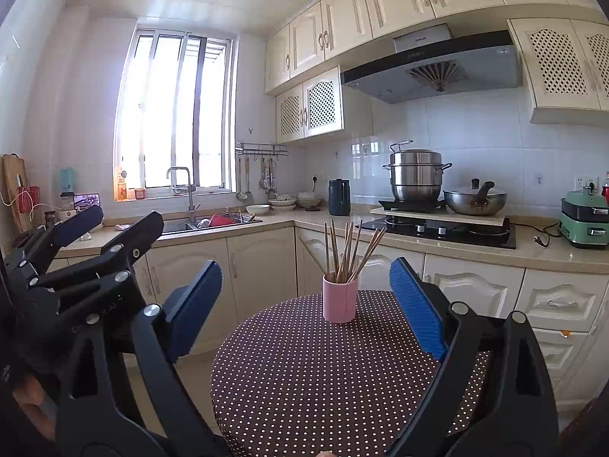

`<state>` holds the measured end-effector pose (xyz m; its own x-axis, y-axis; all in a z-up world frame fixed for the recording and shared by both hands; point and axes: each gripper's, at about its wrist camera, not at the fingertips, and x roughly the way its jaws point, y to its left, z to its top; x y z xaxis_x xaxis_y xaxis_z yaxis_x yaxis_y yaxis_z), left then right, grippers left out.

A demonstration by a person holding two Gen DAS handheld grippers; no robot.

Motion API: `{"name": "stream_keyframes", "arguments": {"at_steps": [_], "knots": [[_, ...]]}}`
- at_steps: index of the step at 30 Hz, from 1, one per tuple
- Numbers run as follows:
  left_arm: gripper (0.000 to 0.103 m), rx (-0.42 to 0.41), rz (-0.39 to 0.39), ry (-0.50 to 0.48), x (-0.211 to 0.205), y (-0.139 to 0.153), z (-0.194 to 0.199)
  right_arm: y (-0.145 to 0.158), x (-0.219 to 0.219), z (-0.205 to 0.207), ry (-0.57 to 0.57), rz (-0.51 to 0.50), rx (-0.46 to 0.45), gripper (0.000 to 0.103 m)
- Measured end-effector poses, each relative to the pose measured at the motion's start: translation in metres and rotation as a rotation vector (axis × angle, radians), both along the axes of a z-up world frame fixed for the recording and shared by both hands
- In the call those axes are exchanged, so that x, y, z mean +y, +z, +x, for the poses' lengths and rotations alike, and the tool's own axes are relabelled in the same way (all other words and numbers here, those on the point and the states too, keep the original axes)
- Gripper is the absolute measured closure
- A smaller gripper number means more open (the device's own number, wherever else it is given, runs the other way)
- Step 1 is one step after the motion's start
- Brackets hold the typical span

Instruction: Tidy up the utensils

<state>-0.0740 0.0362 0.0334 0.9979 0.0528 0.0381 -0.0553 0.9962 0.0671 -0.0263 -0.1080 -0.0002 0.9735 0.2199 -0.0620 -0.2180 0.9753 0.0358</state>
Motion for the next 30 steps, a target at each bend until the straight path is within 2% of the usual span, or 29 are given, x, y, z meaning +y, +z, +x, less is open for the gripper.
{"name": "stream_keyframes", "arguments": {"at_steps": [8, 17, 26, 30], "knots": [[0.02, -0.003, -0.008, -0.007, -0.001, 0.001, 0.003, -0.001, -0.003, 0.003, 0.01, 0.034, 0.003, 0.015], [0.02, -0.005, 0.008, -0.005, -0.001, 0.0, 0.008, 0.0, 0.002, 0.008, 0.004, 0.003, -0.002, 0.015], [0.02, 0.0, 0.036, 0.002, -0.008, -0.007, 0.035, -0.01, -0.001, 0.032, 0.003, 0.019, 0.016, 0.015], [0.02, 0.047, 0.022, -0.007, -0.008, -0.016, 0.06, -0.019, -0.005, 0.051, 0.005, 0.034, 0.045, 0.015]]}}
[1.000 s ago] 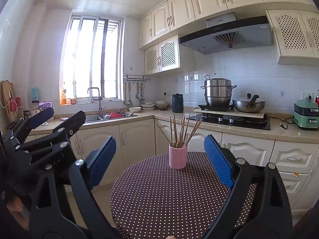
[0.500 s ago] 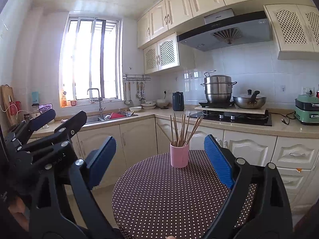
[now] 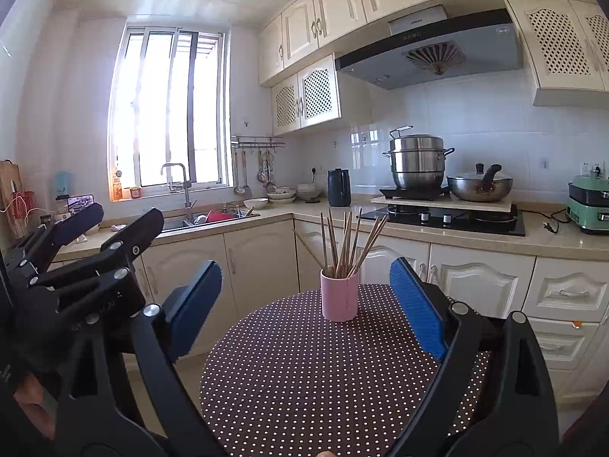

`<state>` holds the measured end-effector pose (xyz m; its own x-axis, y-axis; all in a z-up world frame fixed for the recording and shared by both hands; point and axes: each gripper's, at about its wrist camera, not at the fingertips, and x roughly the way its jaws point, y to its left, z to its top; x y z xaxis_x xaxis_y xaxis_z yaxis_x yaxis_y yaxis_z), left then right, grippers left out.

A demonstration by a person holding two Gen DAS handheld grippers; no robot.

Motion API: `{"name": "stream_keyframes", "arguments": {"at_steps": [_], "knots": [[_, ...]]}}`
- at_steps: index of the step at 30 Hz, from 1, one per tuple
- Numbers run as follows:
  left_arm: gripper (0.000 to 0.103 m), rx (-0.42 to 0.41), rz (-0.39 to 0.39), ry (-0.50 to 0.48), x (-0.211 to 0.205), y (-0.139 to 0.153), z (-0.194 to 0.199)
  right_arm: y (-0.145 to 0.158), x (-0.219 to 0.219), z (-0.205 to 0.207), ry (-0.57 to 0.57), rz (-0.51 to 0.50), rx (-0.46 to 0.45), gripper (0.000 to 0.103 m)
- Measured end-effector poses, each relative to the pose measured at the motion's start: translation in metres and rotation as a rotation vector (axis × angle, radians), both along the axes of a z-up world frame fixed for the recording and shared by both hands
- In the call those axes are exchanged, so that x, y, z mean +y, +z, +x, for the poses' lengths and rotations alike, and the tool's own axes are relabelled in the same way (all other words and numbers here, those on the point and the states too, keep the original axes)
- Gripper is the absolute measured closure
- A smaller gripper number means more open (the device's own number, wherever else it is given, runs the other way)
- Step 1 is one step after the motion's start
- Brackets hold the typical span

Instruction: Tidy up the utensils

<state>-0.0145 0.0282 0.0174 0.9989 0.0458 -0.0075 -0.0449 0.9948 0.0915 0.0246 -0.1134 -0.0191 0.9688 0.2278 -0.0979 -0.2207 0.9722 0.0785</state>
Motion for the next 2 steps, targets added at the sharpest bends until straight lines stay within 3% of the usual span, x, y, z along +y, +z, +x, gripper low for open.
{"name": "stream_keyframes", "arguments": {"at_steps": [2], "knots": [[0.02, 0.03, 0.007, 0.004, -0.0018, -0.0067, 0.014, -0.0064, -0.0013, 0.0121, -0.001, 0.0, 0.024, 0.015]]}}
